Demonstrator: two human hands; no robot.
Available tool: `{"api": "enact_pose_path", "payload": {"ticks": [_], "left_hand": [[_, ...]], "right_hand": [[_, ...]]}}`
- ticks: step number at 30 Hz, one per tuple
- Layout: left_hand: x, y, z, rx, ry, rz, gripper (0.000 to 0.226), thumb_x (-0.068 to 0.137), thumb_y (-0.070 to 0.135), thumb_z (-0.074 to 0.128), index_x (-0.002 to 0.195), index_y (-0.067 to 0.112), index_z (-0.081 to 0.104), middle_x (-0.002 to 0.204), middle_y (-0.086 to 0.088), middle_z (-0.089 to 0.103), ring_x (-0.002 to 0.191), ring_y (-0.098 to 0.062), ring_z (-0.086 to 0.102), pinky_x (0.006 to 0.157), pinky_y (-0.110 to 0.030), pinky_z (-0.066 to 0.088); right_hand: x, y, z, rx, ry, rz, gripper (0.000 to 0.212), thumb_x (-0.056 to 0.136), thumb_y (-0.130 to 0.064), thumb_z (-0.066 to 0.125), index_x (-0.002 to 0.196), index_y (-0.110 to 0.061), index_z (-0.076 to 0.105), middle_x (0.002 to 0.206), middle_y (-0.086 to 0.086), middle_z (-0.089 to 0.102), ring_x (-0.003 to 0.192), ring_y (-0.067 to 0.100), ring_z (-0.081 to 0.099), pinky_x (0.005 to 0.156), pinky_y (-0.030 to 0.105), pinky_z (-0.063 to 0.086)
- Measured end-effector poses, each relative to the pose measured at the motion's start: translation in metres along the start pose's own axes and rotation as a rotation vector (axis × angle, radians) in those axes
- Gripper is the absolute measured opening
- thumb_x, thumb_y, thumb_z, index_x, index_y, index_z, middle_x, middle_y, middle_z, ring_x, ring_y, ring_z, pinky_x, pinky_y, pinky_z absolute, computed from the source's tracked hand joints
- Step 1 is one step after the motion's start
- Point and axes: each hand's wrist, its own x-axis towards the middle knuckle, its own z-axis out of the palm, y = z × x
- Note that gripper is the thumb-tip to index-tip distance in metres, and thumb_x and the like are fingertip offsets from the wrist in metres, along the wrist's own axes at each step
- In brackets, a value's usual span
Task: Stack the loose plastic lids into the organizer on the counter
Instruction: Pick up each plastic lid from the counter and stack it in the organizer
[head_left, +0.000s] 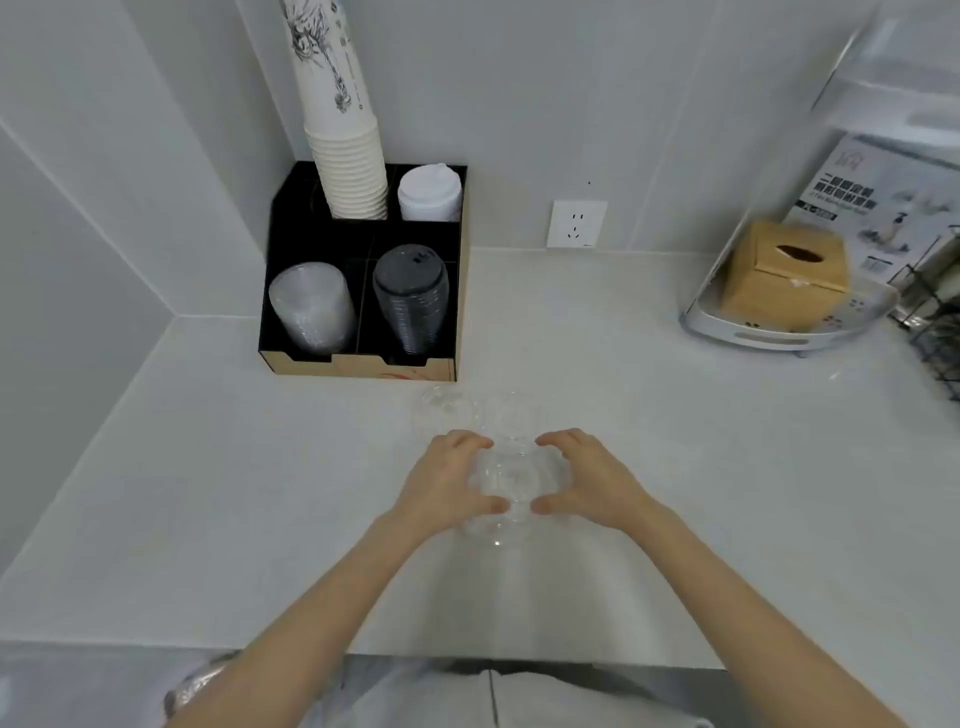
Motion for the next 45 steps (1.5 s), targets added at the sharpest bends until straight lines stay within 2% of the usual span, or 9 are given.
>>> {"api": "enact_pose_path", "payload": {"ticks": [4,10,19,23,27,32,35,41,45], "left_hand": [[0.0,-0.003,0.012,0.084,0.013,0.014,0.075,0.06,0.038,0.077,0.125,0.018,0.043,0.134,-0.001,0.043,0.128,-0.019,0.032,0.105,-0.033,0.033],[0.0,-0.007,0.023,0.22,0.024,0.066,0.074,0.063,0.043,0.072,0.126,0.018,0.042,0.135,0.001,0.044,0.127,-0.019,0.033,0.102,-0.032,0.032],[0.0,-0.007,-0.01,-0.042,0.108,0.071,0.071,0.068,0.032,0.075,0.128,0.015,0.041,0.144,-0.004,0.033,0.134,-0.017,0.028,0.108,-0.022,0.02],[0.004,-0.008,-0.033,-0.087,0.203,0.068,0.07,0.067,0.029,0.076,0.127,0.013,0.043,0.144,-0.007,0.033,0.135,-0.019,0.027,0.108,-0.02,0.018],[0.007,-0.012,-0.057,-0.067,0.295,0.082,0.069,0.066,0.024,0.077,0.125,0.014,0.045,0.138,-0.009,0.038,0.131,-0.022,0.031,0.098,-0.007,0.012],[0.008,-0.013,-0.08,-0.026,0.363,0.099,0.069,0.065,0.028,0.077,0.125,0.014,0.046,0.14,-0.007,0.039,0.13,-0.021,0.033,0.104,-0.017,0.017],[0.013,-0.026,-0.11,-0.012,0.458,0.08,0.07,0.065,0.031,0.077,0.125,0.012,0.046,0.139,-0.006,0.04,0.13,-0.019,0.033,0.103,-0.017,0.018],[0.023,-0.043,-0.156,-0.033,0.602,0.055,0.069,0.06,0.031,0.081,0.12,0.01,0.052,0.134,-0.011,0.047,0.126,-0.022,0.041,0.107,-0.026,0.029],[0.034,-0.057,-0.185,-0.044,0.681,-0.015,0.065,0.061,0.032,0.08,0.117,0.013,0.053,0.136,-0.006,0.045,0.127,-0.018,0.039,0.1,-0.014,0.022]], "right_hand": [[-0.002,0.002,0.008,-0.057,-0.012,0.019,0.087,0.059,-0.035,0.081,0.133,-0.021,0.036,0.137,0.001,0.041,0.126,0.021,0.036,0.097,0.034,0.04],[-0.002,0.007,0.018,-0.103,0.03,-0.001,0.084,0.06,-0.031,0.08,0.132,-0.019,0.038,0.134,0.003,0.046,0.12,0.023,0.041,0.098,0.033,0.039],[0.011,-0.02,-0.007,-0.017,0.08,-0.1,0.074,0.063,-0.027,0.081,0.127,-0.024,0.044,0.13,0.0,0.047,0.118,0.018,0.042,0.098,0.029,0.037],[0.028,-0.045,-0.019,-0.012,0.098,-0.172,0.072,0.064,-0.028,0.081,0.126,-0.023,0.045,0.131,-0.001,0.048,0.119,0.016,0.042,0.096,0.025,0.035],[0.045,-0.069,-0.029,-0.02,0.111,-0.232,0.069,0.065,-0.027,0.08,0.125,-0.022,0.047,0.129,-0.001,0.049,0.117,0.017,0.043,0.093,0.024,0.035],[0.06,-0.09,-0.036,-0.017,0.125,-0.311,0.067,0.065,-0.028,0.08,0.123,-0.022,0.048,0.126,-0.003,0.052,0.108,0.011,0.04,0.09,0.022,0.031],[0.086,-0.12,-0.042,-0.017,0.117,-0.38,0.066,0.065,-0.03,0.08,0.122,-0.024,0.049,0.124,-0.006,0.054,0.105,0.008,0.039,0.092,0.026,0.038],[0.126,-0.16,-0.055,-0.054,0.16,-0.499,0.063,0.062,-0.032,0.082,0.118,-0.023,0.054,0.123,-0.004,0.056,0.111,0.017,0.044,0.095,0.031,0.041],[0.158,-0.189,-0.062,-0.104,0.178,-0.549,0.059,0.063,-0.036,0.08,0.116,-0.023,0.056,0.119,-0.002,0.055,0.109,0.016,0.042,0.094,0.032,0.04]]}}
